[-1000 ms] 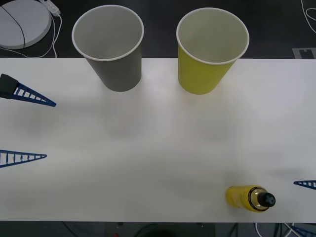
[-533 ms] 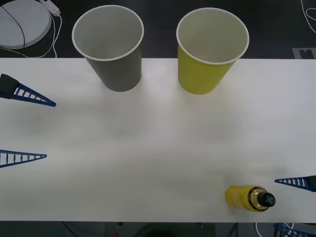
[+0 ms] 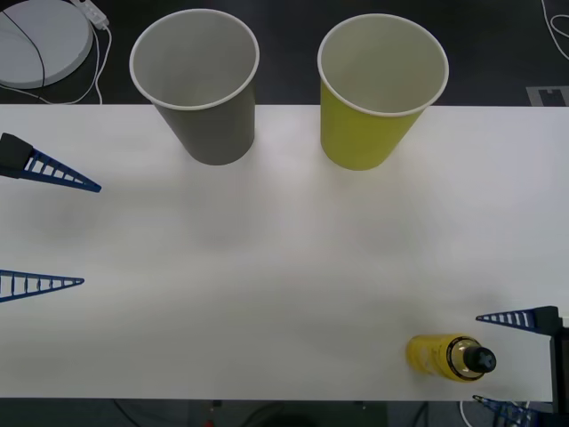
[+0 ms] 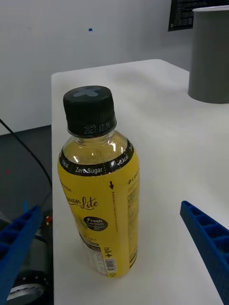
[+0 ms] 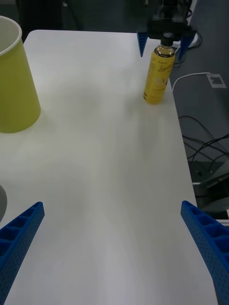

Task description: Put the can into the green bin and the plastic bottle into the gray bin

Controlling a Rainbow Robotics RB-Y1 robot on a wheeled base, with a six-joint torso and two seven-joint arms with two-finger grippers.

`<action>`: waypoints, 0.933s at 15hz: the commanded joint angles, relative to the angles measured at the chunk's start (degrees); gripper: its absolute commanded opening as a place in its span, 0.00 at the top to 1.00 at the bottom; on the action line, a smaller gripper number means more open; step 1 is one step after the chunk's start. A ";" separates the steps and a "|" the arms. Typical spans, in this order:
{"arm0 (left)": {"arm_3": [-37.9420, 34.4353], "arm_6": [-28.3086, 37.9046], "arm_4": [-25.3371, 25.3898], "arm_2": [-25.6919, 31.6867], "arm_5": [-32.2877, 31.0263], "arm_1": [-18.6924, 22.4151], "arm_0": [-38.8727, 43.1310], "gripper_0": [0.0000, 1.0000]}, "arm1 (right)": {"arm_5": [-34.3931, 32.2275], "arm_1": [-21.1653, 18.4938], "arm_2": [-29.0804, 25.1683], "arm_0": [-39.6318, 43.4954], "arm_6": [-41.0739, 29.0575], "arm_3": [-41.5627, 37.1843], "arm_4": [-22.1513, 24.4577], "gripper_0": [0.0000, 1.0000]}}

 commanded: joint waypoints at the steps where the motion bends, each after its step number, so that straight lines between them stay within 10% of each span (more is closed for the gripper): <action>1: 0.00 0.00 0.00 0.00 0.00 0.00 0.00 0.00 | 1.32 -0.01 3.43 -1.56 0.74 -0.24 -1.60 0.00; 14: 0.00 0.00 0.00 0.00 0.00 0.00 0.00 0.00 | 3.34 0.17 10.02 -5.07 1.97 -1.56 -2.48 0.00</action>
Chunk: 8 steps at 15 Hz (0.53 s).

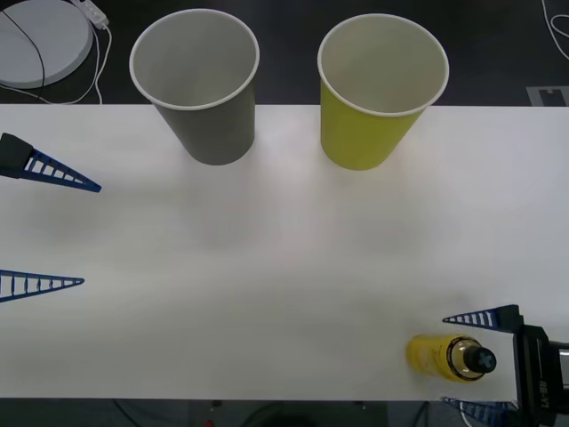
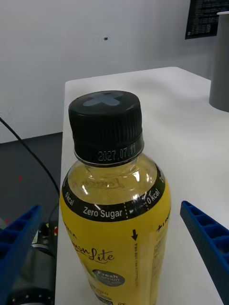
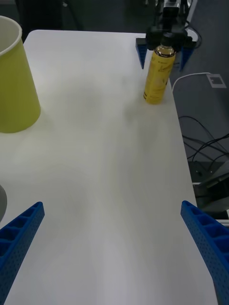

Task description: Put the can into the green bin and the plastic bottle into the gray bin

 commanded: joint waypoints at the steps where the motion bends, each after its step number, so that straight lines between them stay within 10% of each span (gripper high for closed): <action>1: 0.00 0.00 0.00 0.00 0.00 0.00 0.00 0.00 | 0.07 0.20 0.93 -0.61 0.01 0.00 -0.31 0.00; 8: 0.00 0.00 0.00 0.00 0.00 0.00 0.00 0.00 | 0.07 0.55 1.63 -1.23 -0.26 -0.27 -0.22 0.00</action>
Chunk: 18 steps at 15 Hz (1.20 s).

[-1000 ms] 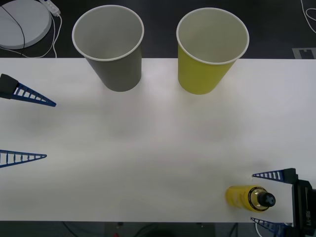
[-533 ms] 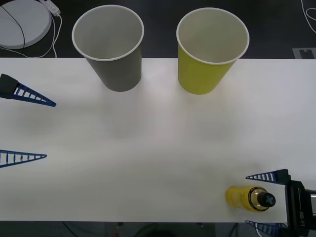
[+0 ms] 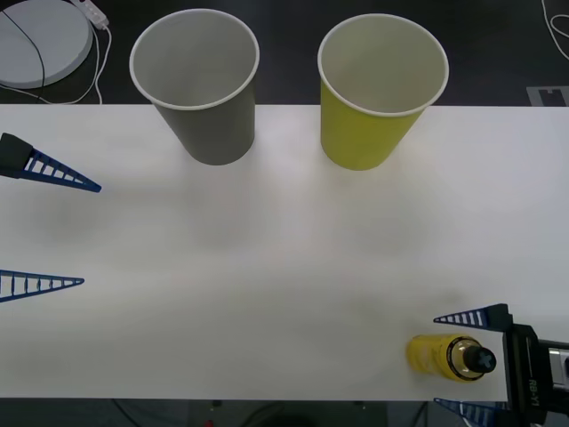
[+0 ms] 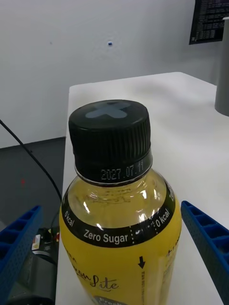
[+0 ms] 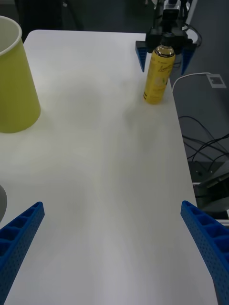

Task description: Put the can into the green bin and the plastic bottle into the gray bin

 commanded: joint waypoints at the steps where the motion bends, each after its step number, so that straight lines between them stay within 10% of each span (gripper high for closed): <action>1: 0.00 0.00 0.00 0.00 0.00 0.00 0.00 0.00 | 0.00 0.01 0.00 0.00 -0.31 -0.02 0.03 0.00; 3: 0.00 0.00 0.00 0.00 0.00 0.00 0.00 0.00 | 0.00 0.01 0.09 0.00 -0.49 -0.02 -0.14 1.00; 18: 0.00 0.00 0.00 0.00 0.00 0.00 0.00 0.00 | -1.76 -1.31 0.00 0.26 -1.89 -0.37 -4.89 1.00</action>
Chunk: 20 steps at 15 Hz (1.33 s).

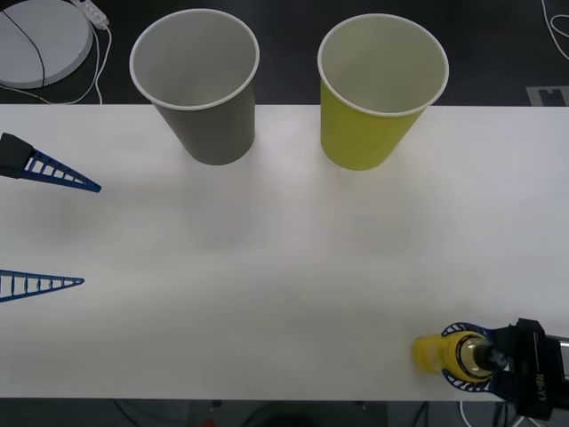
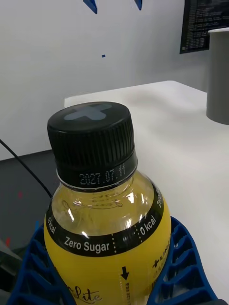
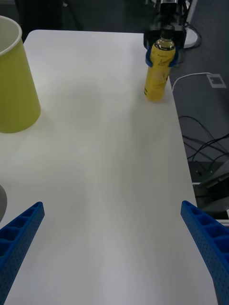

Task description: Put the can into the green bin and the plastic bottle into the gray bin

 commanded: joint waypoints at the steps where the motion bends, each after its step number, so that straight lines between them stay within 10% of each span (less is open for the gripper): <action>1: 0.00 0.00 0.00 0.00 0.00 0.00 0.00 0.00 | -0.51 -1.35 -0.16 0.45 -0.58 -0.86 -2.07 1.00; 9: 0.00 0.00 0.00 0.00 0.00 0.00 0.00 0.00 | 1.16 -5.13 -7.98 8.01 -5.59 -10.09 -3.22 1.00; 20: 0.00 0.00 0.00 0.00 0.00 0.00 0.00 0.00 | 23.57 -5.83 -14.57 22.24 -8.05 -35.40 -5.33 1.00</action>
